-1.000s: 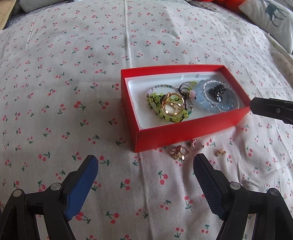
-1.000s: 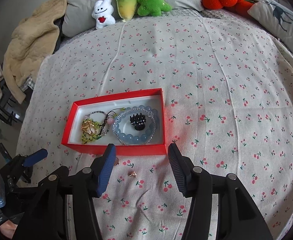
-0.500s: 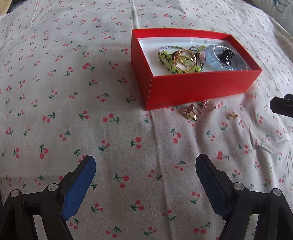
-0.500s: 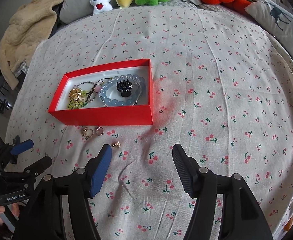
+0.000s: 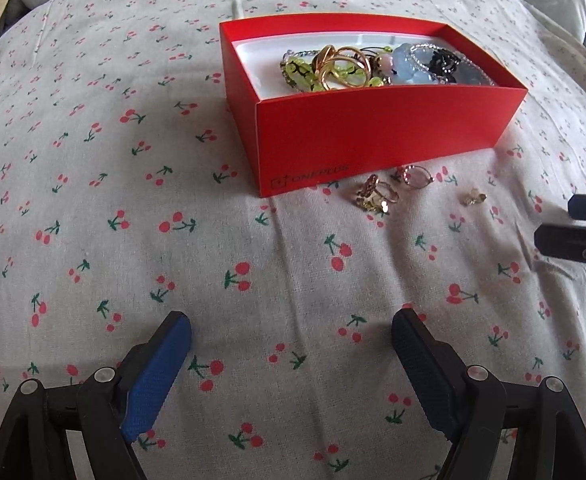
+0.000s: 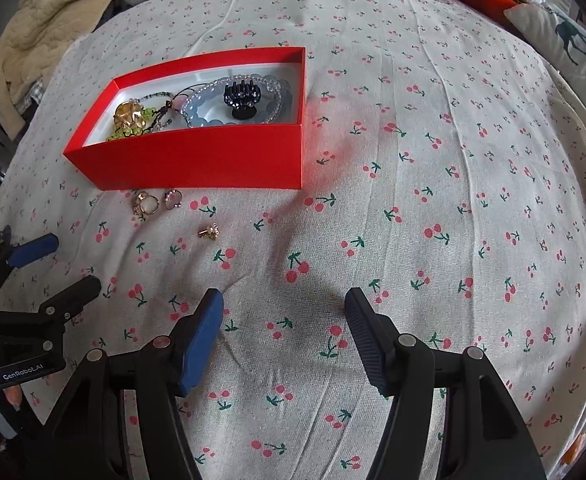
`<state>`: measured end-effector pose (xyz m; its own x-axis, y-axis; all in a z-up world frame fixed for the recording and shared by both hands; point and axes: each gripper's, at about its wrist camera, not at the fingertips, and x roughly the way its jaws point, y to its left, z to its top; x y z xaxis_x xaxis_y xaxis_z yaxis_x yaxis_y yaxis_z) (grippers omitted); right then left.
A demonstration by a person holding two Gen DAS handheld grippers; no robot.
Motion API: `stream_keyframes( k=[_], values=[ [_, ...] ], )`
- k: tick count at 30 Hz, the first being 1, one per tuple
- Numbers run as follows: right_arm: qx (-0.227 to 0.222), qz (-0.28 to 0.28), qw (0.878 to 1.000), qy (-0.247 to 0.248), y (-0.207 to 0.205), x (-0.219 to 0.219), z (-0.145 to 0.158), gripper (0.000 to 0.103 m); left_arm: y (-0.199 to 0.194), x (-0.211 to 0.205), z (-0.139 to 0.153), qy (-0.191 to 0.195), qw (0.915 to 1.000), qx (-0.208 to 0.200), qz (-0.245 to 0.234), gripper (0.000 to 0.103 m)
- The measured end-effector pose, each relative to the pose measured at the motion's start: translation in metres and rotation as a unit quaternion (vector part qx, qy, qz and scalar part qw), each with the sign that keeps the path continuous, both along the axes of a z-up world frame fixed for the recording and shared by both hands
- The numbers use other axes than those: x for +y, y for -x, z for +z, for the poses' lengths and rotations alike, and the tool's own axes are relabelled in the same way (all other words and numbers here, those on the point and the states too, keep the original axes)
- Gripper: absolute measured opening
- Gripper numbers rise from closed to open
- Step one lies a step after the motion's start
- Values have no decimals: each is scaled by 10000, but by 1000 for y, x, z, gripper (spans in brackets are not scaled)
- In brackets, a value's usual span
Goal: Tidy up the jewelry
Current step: 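Open both tools to drop the ring and hair clip into the box, then grasp the small ring with dark stone using the left tool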
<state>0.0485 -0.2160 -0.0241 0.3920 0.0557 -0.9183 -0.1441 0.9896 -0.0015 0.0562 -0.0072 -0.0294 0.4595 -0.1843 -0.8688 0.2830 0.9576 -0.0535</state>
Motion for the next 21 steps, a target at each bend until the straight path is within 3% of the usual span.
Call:
stream_keyframes(
  k=[3,12,21],
  values=[
    [16,29,10000,62,-2,2,-3,66,-5,-6,1,154,9998,-114,-95,84],
    [59,-25,10000,7,-11,-1,-3,66,-19,-32,3,249,9969,-426,-610,49],
    [91,-18,10000,-20,-12,-4,-4,66,-28,-49,0,125,9930,-703,-939,37]
  ],
)
